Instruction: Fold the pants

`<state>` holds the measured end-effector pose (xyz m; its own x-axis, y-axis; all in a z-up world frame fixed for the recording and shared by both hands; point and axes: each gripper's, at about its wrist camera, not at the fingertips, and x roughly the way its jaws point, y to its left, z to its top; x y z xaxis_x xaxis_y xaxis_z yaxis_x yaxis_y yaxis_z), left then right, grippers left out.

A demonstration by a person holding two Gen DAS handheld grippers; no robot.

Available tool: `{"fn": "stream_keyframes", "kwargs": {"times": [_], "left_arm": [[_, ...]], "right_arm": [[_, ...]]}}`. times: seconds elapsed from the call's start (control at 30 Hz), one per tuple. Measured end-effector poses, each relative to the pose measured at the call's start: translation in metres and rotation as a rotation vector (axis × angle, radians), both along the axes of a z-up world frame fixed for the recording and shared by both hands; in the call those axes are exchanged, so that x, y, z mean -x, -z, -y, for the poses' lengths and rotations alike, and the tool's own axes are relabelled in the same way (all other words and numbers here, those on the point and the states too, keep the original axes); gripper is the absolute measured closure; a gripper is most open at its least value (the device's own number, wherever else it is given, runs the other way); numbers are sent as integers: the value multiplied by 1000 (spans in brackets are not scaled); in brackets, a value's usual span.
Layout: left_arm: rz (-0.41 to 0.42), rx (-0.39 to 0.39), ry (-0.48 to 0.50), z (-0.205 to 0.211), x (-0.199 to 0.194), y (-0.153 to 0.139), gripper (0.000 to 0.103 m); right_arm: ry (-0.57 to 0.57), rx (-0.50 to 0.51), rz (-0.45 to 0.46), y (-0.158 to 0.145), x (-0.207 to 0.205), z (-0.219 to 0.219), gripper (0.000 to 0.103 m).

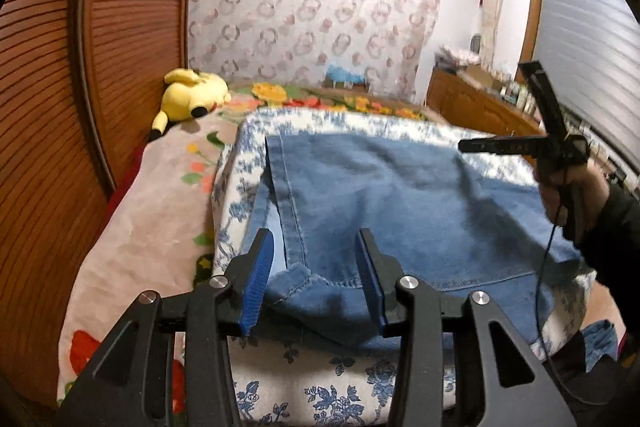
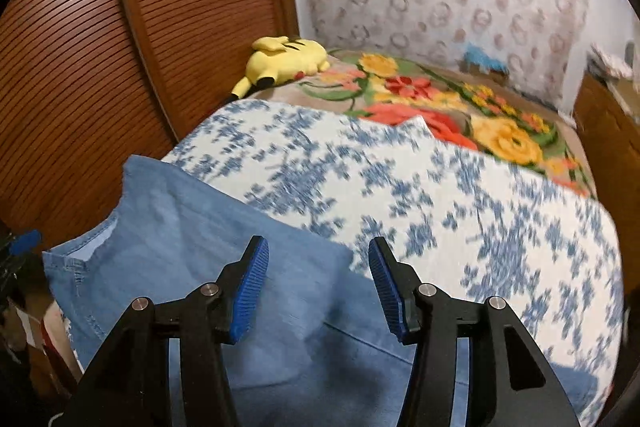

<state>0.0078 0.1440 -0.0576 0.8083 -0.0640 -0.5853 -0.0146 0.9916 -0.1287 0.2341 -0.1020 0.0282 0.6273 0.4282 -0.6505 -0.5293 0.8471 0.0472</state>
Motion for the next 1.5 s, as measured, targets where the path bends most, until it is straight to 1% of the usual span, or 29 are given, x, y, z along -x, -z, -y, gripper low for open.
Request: {"fn": "stream_keyframes", "kwargs": {"times": [0.1,0.17,0.23,0.33,0.4,0.43,0.47,0.5,0.53,0.6,0.7,0.8,0.9,0.97,1.0,1.03,1.07,1.13,1.2,1.3,1.33,1.4,1.43,1.5], "left_arm": [[-80,-15,-8,-1,-11,21,60],[-114,-14,-18,-2,-13,31,60],[-134,-2,-20,-6,-13,38,60],[-138,12,-11,-8,-12,42,60],[-137,15,0,-5,-11,43,66],[-135,16,12,-5,-11,42,74],[-135,14,15,-4,-10,42,79],[-136,10,15,-3,-9,43,83],[-136,8,17,-3,-9,43,87],[-127,18,20,-5,-8,43,90],[-90,50,19,-11,-2,38,96],[-22,75,-29,-19,9,27,97],[0,89,-62,-27,13,24,97],[-25,80,-67,-27,10,29,97],[-37,74,-69,-26,8,32,97],[-47,70,-70,-26,7,34,97],[-62,68,-71,-25,5,37,97],[-78,72,-77,-26,4,41,96],[-84,64,-81,-25,4,41,93],[-85,42,-87,-23,5,40,88],[-85,42,-86,-23,5,39,87],[-88,36,-89,-22,5,40,87],[-89,35,-89,-22,6,40,87],[-90,35,-87,-23,4,41,87]], "right_arm": [[-3,-16,-52,10,-10,-2,49],[-5,-27,-92,14,-17,-2,49],[0,-29,-120,17,-22,-2,49],[-4,-37,-149,25,-31,-9,49],[-5,-47,-163,28,-36,-12,49],[-9,-53,-163,28,-38,-13,53],[-20,-58,-157,27,-38,-15,60],[-32,-60,-148,26,-38,-17,72],[-41,-57,-134,24,-37,-19,81],[-56,-55,-97,18,-33,-21,89],[-57,-70,-34,10,-22,-20,91],[-55,-92,18,6,-13,-18,91],[-35,-91,59,4,-8,-18,90],[-16,-88,65,5,-7,-17,84],[-3,-84,69,6,-7,-16,77],[4,-81,69,5,-7,-17,75],[2,-79,57,8,-8,-15,75],[2,-66,27,10,-8,-15,71],[5,-47,-21,15,-13,-15,70],[12,-22,-63,19,-25,-22,70],[9,-11,-70,19,-27,-25,75],[-17,9,-53,16,-30,-34,97],[-17,13,-33,11,-29,-37,98],[11,-11,45,-6,-26,-36,99]]}}
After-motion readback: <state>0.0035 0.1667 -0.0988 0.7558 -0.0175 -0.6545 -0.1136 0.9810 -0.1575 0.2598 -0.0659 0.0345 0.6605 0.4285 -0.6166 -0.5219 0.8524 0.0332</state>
